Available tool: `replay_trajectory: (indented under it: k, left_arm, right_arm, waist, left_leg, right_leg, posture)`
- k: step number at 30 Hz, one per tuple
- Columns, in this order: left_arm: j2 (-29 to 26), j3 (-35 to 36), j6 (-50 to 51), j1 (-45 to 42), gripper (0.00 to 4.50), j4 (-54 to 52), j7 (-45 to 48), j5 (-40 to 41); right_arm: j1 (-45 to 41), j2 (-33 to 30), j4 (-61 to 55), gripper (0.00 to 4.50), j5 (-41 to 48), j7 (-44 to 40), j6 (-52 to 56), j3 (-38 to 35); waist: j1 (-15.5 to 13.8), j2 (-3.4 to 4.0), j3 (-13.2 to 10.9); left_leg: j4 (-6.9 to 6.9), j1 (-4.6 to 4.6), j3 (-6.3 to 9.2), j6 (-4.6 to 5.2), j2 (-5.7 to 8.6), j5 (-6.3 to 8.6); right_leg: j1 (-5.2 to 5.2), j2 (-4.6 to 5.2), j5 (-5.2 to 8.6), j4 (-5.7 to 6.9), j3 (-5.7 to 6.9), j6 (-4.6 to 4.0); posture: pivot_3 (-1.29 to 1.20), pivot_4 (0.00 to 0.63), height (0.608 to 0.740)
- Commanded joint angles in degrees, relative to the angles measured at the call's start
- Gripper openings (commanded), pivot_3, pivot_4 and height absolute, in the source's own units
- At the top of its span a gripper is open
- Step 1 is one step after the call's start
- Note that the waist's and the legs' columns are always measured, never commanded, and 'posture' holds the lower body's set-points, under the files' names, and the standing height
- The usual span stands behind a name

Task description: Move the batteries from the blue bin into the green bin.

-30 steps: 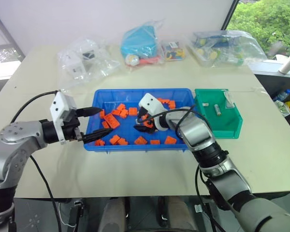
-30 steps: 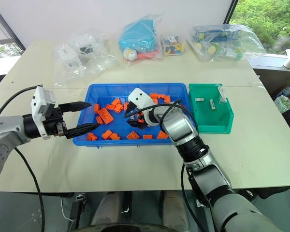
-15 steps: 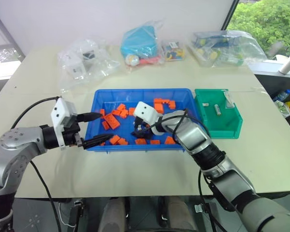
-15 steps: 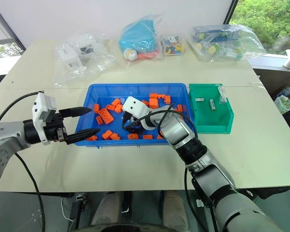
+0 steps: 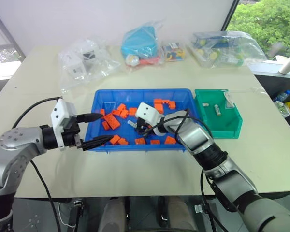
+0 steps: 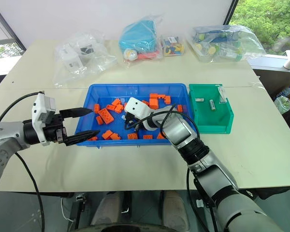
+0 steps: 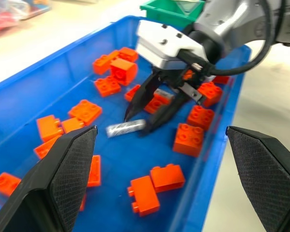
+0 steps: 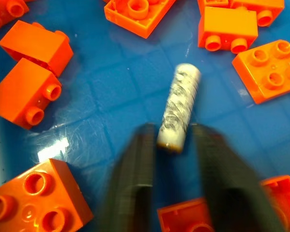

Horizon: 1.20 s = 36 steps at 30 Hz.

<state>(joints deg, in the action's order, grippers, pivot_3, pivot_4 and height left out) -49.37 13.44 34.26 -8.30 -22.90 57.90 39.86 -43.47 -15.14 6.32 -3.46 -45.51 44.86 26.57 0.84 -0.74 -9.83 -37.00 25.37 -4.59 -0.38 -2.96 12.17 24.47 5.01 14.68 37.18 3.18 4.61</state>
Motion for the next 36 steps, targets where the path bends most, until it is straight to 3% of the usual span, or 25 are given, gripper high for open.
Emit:
replay_trajectory:
  k: [1, 7, 11, 16, 20, 22, 23, 27, 31, 36]
  left_arm:
    - [-1.24, -0.97, -1.92, -1.55, 4.50, -0.72, 2.70, -0.44]
    - [-1.55, -3.38, -2.98, -3.83, 4.50, 0.48, 6.09, -1.17]
    - [-1.00, -4.91, -4.11, -5.32, 4.50, 1.66, 7.58, -1.88]
    - [0.28, -6.21, -5.32, -7.12, 4.50, 3.70, 8.20, -2.69]
    - [1.75, -8.27, -6.63, -9.48, 4.50, 6.10, 9.70, -3.67]
    - [2.37, -9.38, -7.12, -10.98, 4.50, 7.21, 10.17, -4.19]
    - [2.72, -9.87, -7.39, -11.71, 4.50, 7.78, 10.40, -4.49]
    - [3.72, -11.12, -8.15, -13.62, 4.50, 9.23, 11.30, -5.16]
    - [4.16, -11.71, -8.52, -14.20, 4.50, 9.39, 11.94, -5.27]
    - [5.10, -12.60, -8.82, -14.95, 4.50, 9.55, 12.07, -5.98]
  right_arm:
    - [0.54, -0.54, -0.52, 0.02, 0.74, 0.45, 1.94, -1.28]
    - [-3.49, -4.15, -7.29, 0.02, 6.38, 0.59, 9.83, -12.43]
    - [-4.35, -15.37, -11.37, 0.02, 7.94, 0.89, 14.35, -22.00]
    - [2.33, -28.80, -15.49, 0.02, 8.59, 0.23, 15.66, -28.48]
    - [12.95, -34.86, -19.39, 0.02, 9.84, 0.78, 17.66, -34.12]
    - [15.59, -35.18, -20.27, 1.05, 9.95, 2.19, 17.13, -35.12]
    - [15.95, -34.90, -20.24, 1.24, 10.13, 3.03, 17.07, -35.58]
    - [15.66, -35.41, -20.21, 3.24, 10.59, 4.40, 14.65, -35.56]
    - [12.09, -33.71, -23.44, 3.24, 14.67, 3.36, 15.23, -35.26]
    - [8.48, -24.53, -29.60, 3.24, 21.03, 3.68, 21.00, -27.32]
  waist:
    - [-0.03, 0.00, 0.00]
    - [-0.23, 0.03, -0.04]
    - [-0.62, 0.08, -0.08]
    - [-0.97, 0.04, -0.08]
    - [-0.93, 0.06, -0.09]
    - [-0.81, 0.06, -0.10]
    - [-0.62, 0.06, -0.10]
    - [-0.28, 0.06, -0.11]
    - [-0.16, 0.07, -0.12]
    - [-0.04, 0.04, -0.10]
  left_leg:
    - [0.00, 0.00, 0.00, 0.00, 0.00, 0.00]
    - [-0.01, 0.06, -0.01, 0.00, 0.01, 0.00]
    - [-0.02, 0.13, 0.00, 0.00, 0.03, 0.00]
    - [0.04, 0.11, -0.05, 0.07, 0.03, 0.04]
    - [0.04, 0.08, -0.06, 0.07, 0.01, 0.04]
    - [0.00, 0.07, -0.11, 0.07, 0.01, 0.04]
    - [-0.04, 0.07, -0.11, 0.08, 0.01, 0.04]
    - [-0.06, 0.08, -0.07, 0.08, 0.01, 0.03]
    - [-0.03, 0.09, -0.09, 0.09, 0.02, 0.04]
    - [-0.03, 0.08, 0.00, 0.09, -0.02, 0.04]
  right_leg:
    - [0.00, 0.00, 0.00, -0.01, 0.00, 0.00]
    - [0.04, 0.02, 0.00, -0.01, 0.00, 0.00]
    - [0.08, 0.04, 0.01, -0.06, 0.01, -0.01]
    - [0.07, 0.03, 0.10, -0.17, 0.00, -0.16]
    - [0.07, 0.01, 0.10, -0.13, 0.00, -0.15]
    - [0.06, 0.02, 0.10, -0.14, -0.03, -0.14]
    - [0.06, 0.01, 0.10, -0.14, -0.03, -0.14]
    - [0.06, 0.01, 0.10, -0.13, -0.03, -0.14]
    - [0.07, 0.00, 0.01, -0.14, -0.04, 0.04]
    - [0.06, -0.06, 0.01, -0.11, -0.03, 0.05]
  posture:
    - [0.00, 0.150, 0.736]
    - [0.00, 0.150, 0.736]
    - [0.00, 0.150, 0.736]
    - [0.00, 0.150, 0.736]
    - [0.00, 0.150, 0.736]
    - [0.00, 0.150, 0.736]
    - [0.00, 0.150, 0.736]
    - [0.00, 0.150, 0.736]
    - [0.00, 0.150, 0.736]
    - [0.00, 0.150, 0.736]
